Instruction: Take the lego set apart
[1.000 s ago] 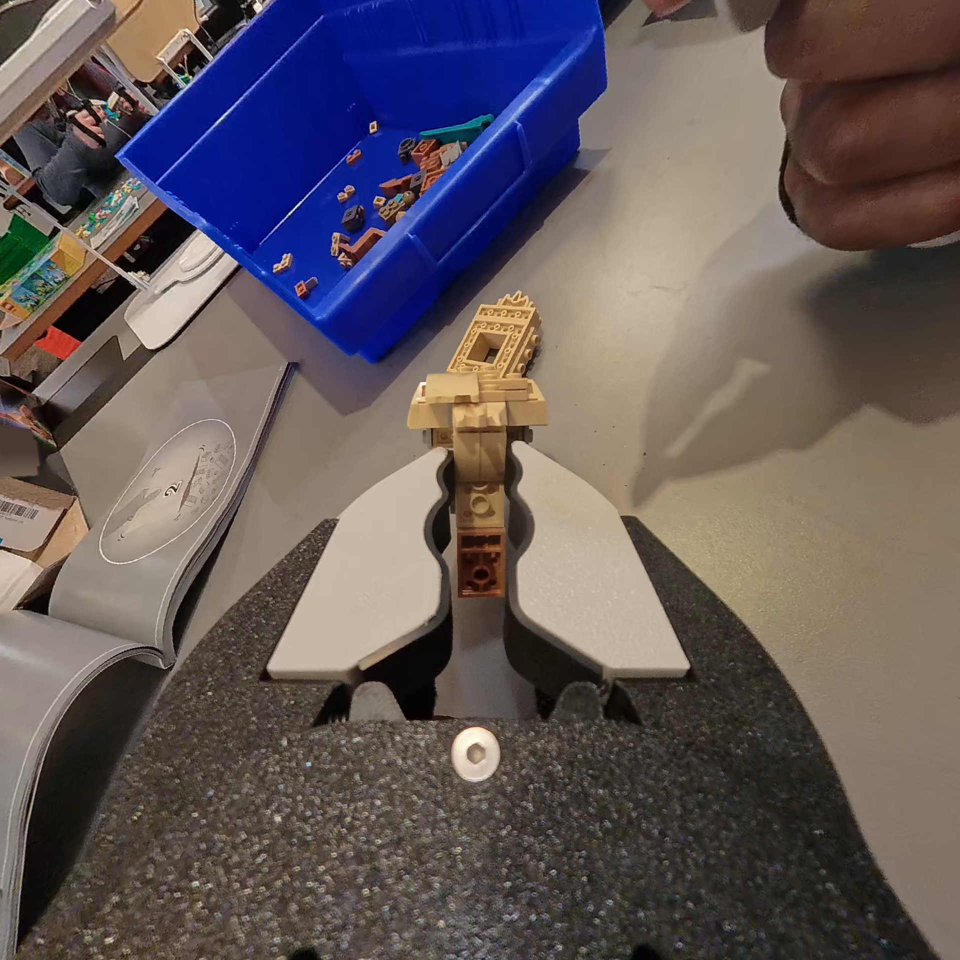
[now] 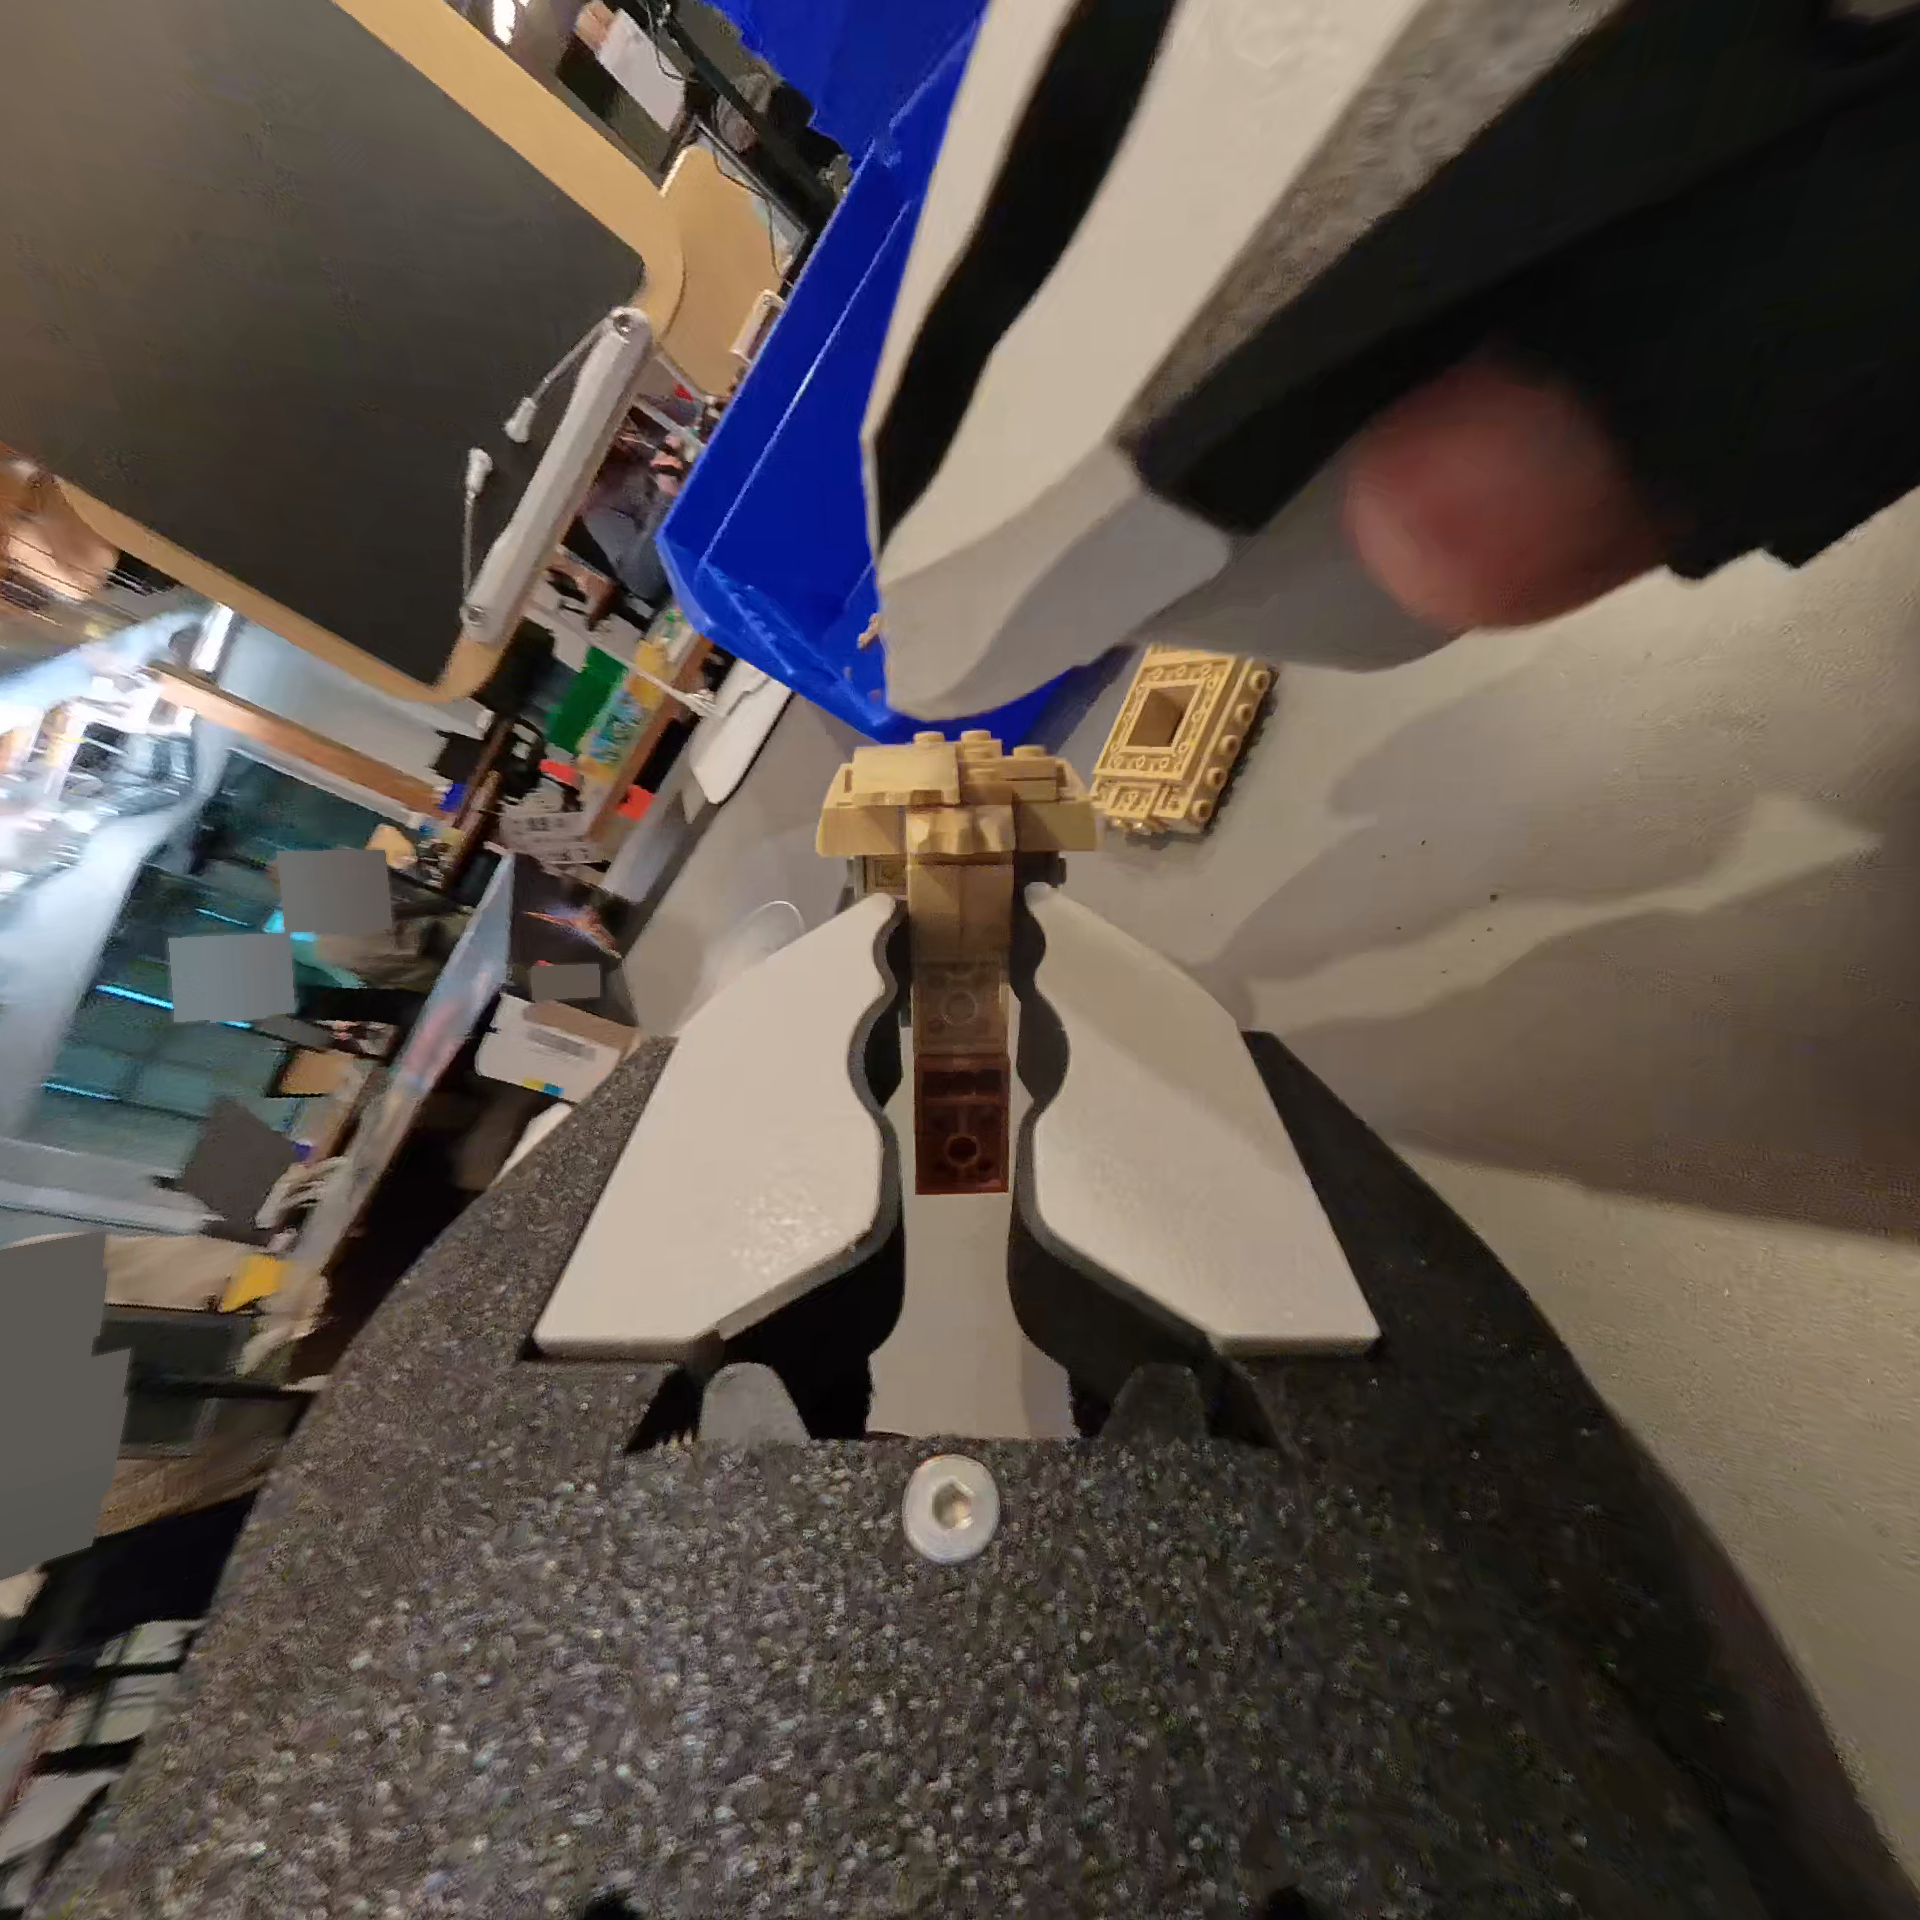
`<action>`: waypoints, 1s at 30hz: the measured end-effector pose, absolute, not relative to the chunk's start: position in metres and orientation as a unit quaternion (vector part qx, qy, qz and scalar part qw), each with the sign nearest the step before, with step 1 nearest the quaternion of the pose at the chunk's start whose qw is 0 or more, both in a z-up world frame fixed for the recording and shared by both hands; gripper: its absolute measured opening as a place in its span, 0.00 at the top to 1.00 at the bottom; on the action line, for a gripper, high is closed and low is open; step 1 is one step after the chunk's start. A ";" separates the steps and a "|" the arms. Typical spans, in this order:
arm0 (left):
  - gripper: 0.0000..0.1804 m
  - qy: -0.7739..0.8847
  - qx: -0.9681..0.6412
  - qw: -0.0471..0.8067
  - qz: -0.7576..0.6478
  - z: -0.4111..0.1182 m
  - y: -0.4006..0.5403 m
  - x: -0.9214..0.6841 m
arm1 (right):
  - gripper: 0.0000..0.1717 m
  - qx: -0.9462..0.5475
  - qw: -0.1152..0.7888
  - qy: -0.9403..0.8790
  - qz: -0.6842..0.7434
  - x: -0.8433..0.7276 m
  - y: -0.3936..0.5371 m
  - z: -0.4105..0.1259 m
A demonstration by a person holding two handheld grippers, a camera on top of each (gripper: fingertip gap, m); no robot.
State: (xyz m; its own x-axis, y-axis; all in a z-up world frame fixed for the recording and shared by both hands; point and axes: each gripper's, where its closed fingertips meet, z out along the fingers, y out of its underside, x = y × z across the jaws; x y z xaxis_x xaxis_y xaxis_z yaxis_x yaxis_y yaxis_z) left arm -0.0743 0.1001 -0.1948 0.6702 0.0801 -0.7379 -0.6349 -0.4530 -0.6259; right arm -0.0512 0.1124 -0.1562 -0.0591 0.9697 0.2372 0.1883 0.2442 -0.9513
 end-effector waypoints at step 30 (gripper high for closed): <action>0.90 0.264 -0.725 0.431 0.467 -0.198 0.105 -0.066 | 0.97 -0.530 0.411 -0.611 0.421 -0.059 0.112 -0.180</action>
